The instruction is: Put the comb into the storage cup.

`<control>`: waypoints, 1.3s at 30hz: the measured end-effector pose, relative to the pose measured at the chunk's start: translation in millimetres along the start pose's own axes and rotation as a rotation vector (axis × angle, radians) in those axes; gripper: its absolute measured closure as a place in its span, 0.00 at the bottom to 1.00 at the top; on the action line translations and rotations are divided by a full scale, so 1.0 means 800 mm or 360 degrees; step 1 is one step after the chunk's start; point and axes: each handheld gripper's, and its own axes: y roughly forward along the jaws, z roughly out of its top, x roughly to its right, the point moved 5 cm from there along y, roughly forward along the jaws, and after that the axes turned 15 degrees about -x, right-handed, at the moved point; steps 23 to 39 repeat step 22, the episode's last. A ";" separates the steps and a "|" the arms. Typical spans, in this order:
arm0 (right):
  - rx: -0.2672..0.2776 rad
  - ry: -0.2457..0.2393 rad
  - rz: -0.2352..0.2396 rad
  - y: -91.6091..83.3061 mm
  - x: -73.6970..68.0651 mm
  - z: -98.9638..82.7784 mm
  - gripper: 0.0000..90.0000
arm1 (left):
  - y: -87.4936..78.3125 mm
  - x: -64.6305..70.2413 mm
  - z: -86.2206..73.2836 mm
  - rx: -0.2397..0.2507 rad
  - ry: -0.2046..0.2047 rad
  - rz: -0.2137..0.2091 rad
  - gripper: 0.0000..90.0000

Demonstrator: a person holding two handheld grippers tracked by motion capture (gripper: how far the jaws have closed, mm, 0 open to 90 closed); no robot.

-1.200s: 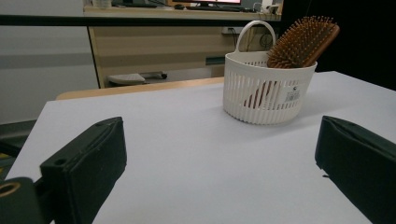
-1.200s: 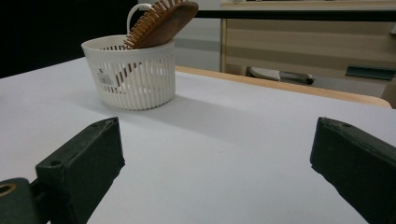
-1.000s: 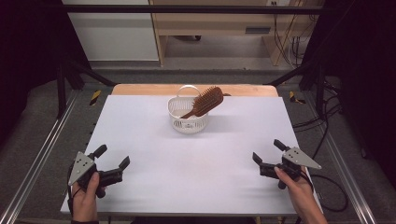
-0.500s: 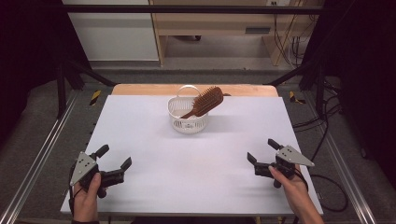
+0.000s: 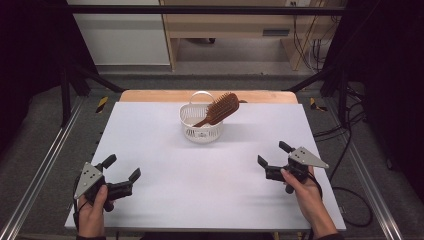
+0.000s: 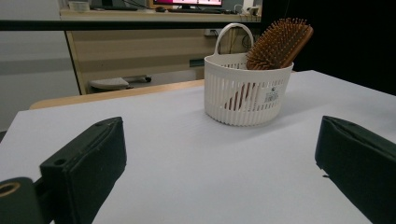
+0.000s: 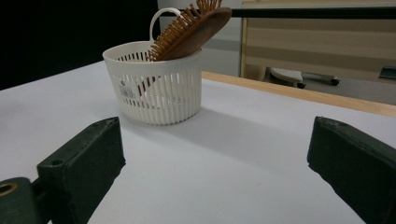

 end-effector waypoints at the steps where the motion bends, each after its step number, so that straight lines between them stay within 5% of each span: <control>1: 0.0007 0.0001 0.0002 0.002 0.000 0.002 0.05 | 0.000 0.000 0.000 -0.0001 0.0000 0.0000 0.02; 10: 0.0007 0.0025 0.0106 0.014 -0.017 0.014 0.06 | 0.004 0.001 0.000 -0.0010 0.0005 -0.0005 0.02; 22: 0.0004 -0.0037 0.0115 0.007 -0.040 0.010 0.05 | 0.007 0.007 0.000 -0.0031 0.0022 -0.0003 0.02; 39: 0.0004 -0.0037 0.0115 0.007 -0.040 0.010 0.05 | 0.007 0.007 0.000 -0.0031 0.0022 -0.0003 0.02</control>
